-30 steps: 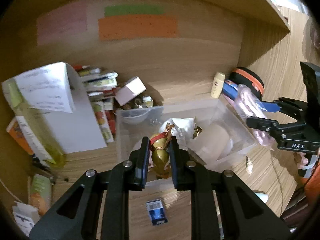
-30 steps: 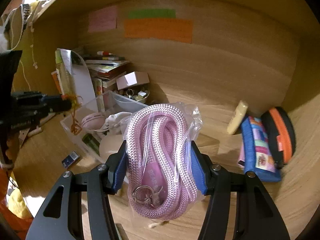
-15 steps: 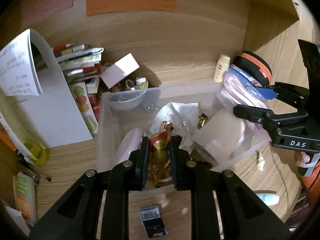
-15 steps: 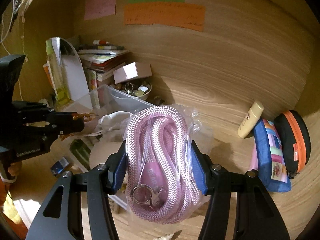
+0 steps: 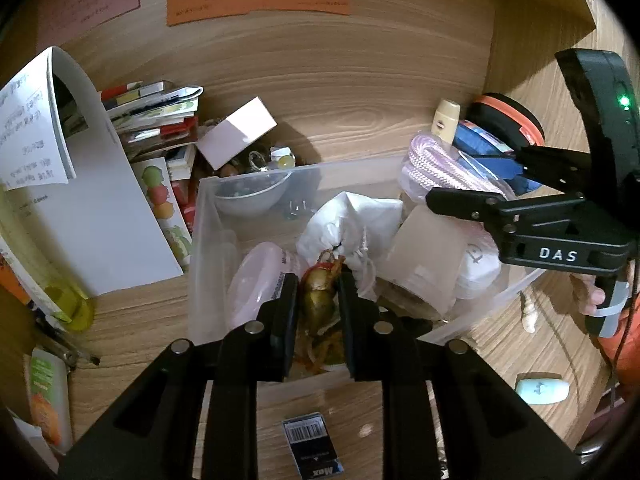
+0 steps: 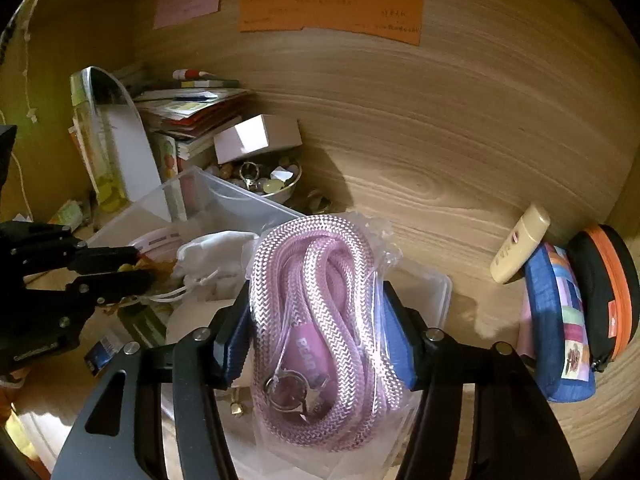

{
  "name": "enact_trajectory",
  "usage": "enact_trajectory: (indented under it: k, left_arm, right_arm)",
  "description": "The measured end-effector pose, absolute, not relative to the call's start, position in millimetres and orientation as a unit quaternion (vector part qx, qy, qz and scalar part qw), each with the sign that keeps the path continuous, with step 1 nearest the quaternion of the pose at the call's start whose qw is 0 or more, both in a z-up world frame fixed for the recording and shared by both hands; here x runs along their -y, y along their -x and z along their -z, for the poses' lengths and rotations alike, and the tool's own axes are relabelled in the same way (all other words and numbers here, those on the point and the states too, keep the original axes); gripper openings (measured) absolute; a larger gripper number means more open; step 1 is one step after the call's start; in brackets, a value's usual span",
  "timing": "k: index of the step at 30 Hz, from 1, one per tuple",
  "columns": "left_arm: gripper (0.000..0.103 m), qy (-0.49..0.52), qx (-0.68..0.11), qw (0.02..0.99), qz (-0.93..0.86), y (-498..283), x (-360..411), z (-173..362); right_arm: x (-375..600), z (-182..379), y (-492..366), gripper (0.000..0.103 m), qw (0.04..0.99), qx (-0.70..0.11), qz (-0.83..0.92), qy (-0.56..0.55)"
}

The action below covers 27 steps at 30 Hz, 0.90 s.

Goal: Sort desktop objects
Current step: 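Carry ornament and bagged rope over the clear box and release both inside, then move the left gripper to the blue card box while the right moves to the seashell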

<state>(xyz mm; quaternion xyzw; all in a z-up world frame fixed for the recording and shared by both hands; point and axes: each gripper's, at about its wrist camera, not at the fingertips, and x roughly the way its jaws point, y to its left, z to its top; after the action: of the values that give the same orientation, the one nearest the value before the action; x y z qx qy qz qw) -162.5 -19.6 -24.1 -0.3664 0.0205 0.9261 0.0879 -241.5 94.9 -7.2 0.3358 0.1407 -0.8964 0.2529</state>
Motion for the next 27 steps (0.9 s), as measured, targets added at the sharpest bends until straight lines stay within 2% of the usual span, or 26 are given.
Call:
enact_trajectory:
  k: [3,7,9,13,15,18,25,27]
  left_arm:
    - [0.021,0.365,-0.017,0.09,-0.927,161.9,21.1,23.1]
    - [0.044,0.35,-0.016,0.088,-0.932,156.6,20.8,17.6]
    - [0.046,0.341,-0.017,0.088,-0.936,153.2,19.8,14.3]
    - [0.048,0.336,-0.019,0.094,-0.937,150.0,17.9,11.2]
    - [0.05,0.334,-0.02,0.093,-0.938,149.1,17.3,10.5]
    - [0.055,0.33,-0.017,0.092,-0.939,147.4,19.5,7.2]
    - [0.075,0.311,-0.016,0.072,-0.948,136.9,19.6,-6.6]
    - [0.077,0.308,-0.018,0.069,-0.949,132.9,18.2,-9.1]
  right_arm:
    - [-92.4,8.3,242.1,0.057,0.247,-0.146,0.899,-0.331]
    - [-87.3,7.7,238.6,0.059,0.236,-0.163,0.901,-0.324]
    - [-83.7,7.2,235.4,0.066,0.229,-0.177,0.901,-0.323]
    - [-79.1,4.8,223.0,0.071,0.224,-0.201,0.9,-0.315]
    - [-78.1,2.4,214.9,0.08,0.215,-0.215,0.902,-0.306]
    - [-80.1,-3.3,202.1,0.082,0.204,-0.229,0.907,-0.289]
    - [-93.5,-9.9,179.5,0.088,0.187,-0.236,0.91,-0.284]
    - [-98.8,-10.7,175.5,0.088,0.182,-0.233,0.912,-0.286]
